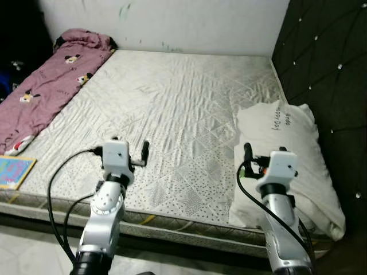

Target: Clean up the room

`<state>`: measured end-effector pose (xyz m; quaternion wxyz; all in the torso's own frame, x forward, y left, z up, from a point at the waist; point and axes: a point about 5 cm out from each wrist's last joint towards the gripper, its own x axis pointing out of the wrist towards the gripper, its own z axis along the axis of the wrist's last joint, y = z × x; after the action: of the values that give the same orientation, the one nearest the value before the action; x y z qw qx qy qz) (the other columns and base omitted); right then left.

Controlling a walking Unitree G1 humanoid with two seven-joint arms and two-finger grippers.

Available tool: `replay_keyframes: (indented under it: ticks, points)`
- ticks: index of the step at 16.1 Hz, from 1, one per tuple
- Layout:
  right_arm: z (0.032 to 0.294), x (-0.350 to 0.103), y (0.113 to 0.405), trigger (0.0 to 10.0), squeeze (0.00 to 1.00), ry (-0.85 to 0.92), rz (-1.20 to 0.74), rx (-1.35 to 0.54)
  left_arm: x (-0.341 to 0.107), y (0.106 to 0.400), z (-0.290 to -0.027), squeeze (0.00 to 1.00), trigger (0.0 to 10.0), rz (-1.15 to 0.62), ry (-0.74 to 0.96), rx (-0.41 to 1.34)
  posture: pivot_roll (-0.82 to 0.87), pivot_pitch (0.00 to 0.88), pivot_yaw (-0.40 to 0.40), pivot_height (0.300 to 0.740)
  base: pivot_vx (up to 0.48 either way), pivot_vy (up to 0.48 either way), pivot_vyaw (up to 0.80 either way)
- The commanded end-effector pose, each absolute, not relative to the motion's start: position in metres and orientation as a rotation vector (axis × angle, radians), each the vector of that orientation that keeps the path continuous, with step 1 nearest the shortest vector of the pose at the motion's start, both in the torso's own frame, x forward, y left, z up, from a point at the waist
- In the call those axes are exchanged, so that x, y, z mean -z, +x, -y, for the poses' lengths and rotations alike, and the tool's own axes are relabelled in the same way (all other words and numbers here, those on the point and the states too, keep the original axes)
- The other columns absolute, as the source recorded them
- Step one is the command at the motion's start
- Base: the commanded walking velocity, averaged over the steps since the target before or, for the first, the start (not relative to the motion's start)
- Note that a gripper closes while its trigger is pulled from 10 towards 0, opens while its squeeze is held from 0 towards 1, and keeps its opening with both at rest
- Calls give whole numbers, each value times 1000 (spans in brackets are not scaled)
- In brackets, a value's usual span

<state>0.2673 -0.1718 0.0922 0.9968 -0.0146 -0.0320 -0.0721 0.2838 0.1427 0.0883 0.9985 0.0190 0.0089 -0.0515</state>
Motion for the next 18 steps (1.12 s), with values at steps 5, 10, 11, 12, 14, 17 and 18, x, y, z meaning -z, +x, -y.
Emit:
replay_keyframes:
  ticks: [5,10,11,12,14,17,18]
  points:
    - [158,-97,271,10000,0,-30,78,56,-84,273,-153,0,10000,-35,30,65,34,0,21,740,0,0,0]
    - [157,-99,268,10000,0,-3,86,90,-82,275,-167,0,10000,-48,28,9,6,0,82,740,0,0,0]
    - [153,-100,267,10000,0,-17,94,66,-84,280,-167,0,10000,-47,33,34,9,0,89,740,0,0,0]
    - [151,-100,267,10000,0,-19,95,60,-86,280,-168,0,10000,-43,36,42,12,0,85,740,0,0,0]
    - [156,-97,267,10000,0,-28,69,56,-88,278,-175,0,10000,-53,20,-12,24,0,63,740,0,0,0]
    - [156,-94,276,10000,0,-56,37,4,-95,270,-169,0,10000,-18,11,-55,120,0,-41,740,0,0,0]
    - [151,-94,280,10000,0,-57,31,-36,-98,264,-170,0,10000,-7,-4,-91,148,0,-70,740,0,0,0]
